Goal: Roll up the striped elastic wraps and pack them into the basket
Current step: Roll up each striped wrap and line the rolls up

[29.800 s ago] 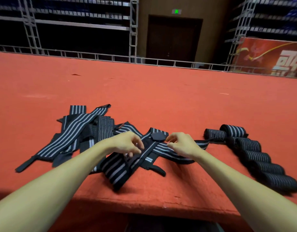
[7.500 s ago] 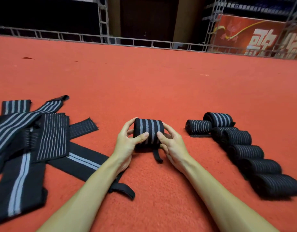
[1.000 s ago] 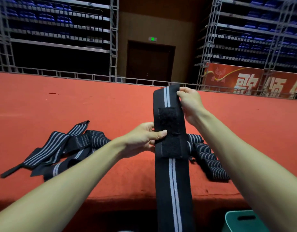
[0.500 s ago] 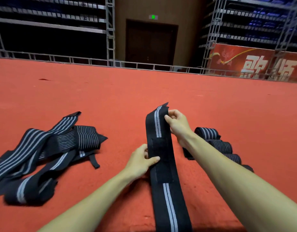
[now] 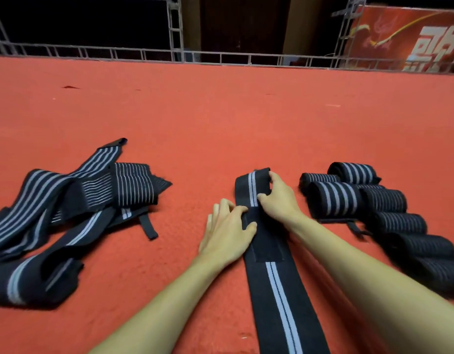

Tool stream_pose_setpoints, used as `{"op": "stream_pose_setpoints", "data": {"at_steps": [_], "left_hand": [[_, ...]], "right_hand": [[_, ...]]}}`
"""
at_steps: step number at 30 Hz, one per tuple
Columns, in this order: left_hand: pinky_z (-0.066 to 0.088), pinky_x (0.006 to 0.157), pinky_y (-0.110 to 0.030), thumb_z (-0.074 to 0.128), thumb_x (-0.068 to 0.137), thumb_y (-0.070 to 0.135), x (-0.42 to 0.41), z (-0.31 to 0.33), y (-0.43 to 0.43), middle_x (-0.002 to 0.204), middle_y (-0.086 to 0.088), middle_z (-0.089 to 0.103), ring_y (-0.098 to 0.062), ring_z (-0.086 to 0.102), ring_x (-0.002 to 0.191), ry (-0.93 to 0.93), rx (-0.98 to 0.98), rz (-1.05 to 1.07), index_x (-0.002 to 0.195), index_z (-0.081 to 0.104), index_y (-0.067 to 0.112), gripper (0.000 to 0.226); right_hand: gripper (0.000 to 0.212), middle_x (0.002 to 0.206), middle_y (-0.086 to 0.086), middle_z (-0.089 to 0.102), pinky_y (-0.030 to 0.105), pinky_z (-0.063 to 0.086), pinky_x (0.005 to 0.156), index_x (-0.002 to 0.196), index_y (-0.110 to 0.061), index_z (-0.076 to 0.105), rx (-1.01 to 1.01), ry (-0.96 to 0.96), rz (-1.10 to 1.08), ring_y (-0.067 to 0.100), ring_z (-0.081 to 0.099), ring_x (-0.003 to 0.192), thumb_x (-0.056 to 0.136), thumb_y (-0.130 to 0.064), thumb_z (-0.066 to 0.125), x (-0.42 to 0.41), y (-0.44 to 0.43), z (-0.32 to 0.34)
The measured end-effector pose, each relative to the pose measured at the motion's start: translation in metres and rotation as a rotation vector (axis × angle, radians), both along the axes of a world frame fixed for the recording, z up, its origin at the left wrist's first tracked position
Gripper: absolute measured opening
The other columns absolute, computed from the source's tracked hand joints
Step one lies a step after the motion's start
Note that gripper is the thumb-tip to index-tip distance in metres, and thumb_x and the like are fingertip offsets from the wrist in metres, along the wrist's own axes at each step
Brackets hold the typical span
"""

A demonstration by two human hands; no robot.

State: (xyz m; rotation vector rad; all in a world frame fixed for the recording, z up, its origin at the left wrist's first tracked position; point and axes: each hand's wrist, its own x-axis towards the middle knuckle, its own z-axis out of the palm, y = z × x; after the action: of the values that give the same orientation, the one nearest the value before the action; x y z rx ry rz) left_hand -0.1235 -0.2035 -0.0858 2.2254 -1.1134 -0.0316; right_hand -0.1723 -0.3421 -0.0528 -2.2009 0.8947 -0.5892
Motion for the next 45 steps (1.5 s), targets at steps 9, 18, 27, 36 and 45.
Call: {"op": "stream_pose_setpoints", "data": {"at_steps": [9, 18, 27, 36, 45], "left_hand": [[0.034, 0.097, -0.019, 0.052, 0.09, 0.011, 0.009, 0.036, 0.045, 0.126, -0.006, 0.056, -0.018, 0.053, 0.115, 0.106, 0.104, -0.264, 0.125, 0.061, 0.016, 0.037], [0.043, 0.086, -0.031, 0.052, 0.083, 0.005, 0.073, 0.07, 0.207, 0.091, 0.001, 0.062, -0.017, 0.058, 0.092, -0.121, -0.099, 0.189, 0.091, 0.071, 0.023, 0.027], [0.043, 0.096, -0.031, 0.052, 0.09, 0.017, 0.103, 0.043, 0.286, 0.118, -0.008, 0.066, -0.023, 0.058, 0.113, 0.215, 0.066, 0.437, 0.11, 0.067, 0.012, 0.026], [0.035, 0.039, -0.019, 0.066, 0.089, 0.019, 0.07, 0.037, 0.248, 0.049, -0.001, 0.052, -0.007, 0.042, 0.035, 0.591, -0.226, 0.199, 0.116, 0.06, 0.011, 0.029], [0.037, 0.04, -0.012, 0.054, 0.092, 0.01, 0.025, 0.055, 0.193, 0.06, 0.01, 0.054, 0.003, 0.044, 0.04, 0.401, -0.106, -0.013, 0.096, 0.072, 0.017, 0.02]], "right_hand": [[0.05, 0.138, 0.015, 0.046, 0.034, 0.028, 0.106, 0.134, -0.005, 0.046, -0.224, 0.176, 0.115, 0.035, 0.039, 0.13, 0.084, -0.005, 0.052, -0.018, 0.049, 0.022], [0.021, 0.109, 0.003, 0.071, 0.019, 0.04, 0.084, 0.105, -0.014, 0.07, -0.253, 0.188, 0.611, 0.016, 0.063, 0.099, 0.089, -0.014, 0.058, 0.024, 0.18, 0.036], [0.046, 0.064, -0.003, 0.048, 0.028, 0.029, 0.055, 0.065, -0.018, 0.056, 0.158, 0.217, 0.694, 0.011, 0.041, 0.059, 0.089, -0.058, 0.055, 0.064, 0.281, 0.024], [0.016, 0.081, 0.005, 0.063, 0.027, 0.044, 0.062, 0.095, 0.002, 0.067, 0.419, 0.054, 0.526, 0.015, 0.056, 0.07, 0.081, -0.003, 0.061, 0.032, 0.228, 0.032], [0.025, 0.06, 0.005, 0.051, 0.032, 0.035, 0.057, 0.058, -0.012, 0.047, -0.157, 0.263, 0.21, 0.024, 0.048, 0.066, 0.081, -0.021, 0.049, -0.047, 0.137, 0.06]]}}
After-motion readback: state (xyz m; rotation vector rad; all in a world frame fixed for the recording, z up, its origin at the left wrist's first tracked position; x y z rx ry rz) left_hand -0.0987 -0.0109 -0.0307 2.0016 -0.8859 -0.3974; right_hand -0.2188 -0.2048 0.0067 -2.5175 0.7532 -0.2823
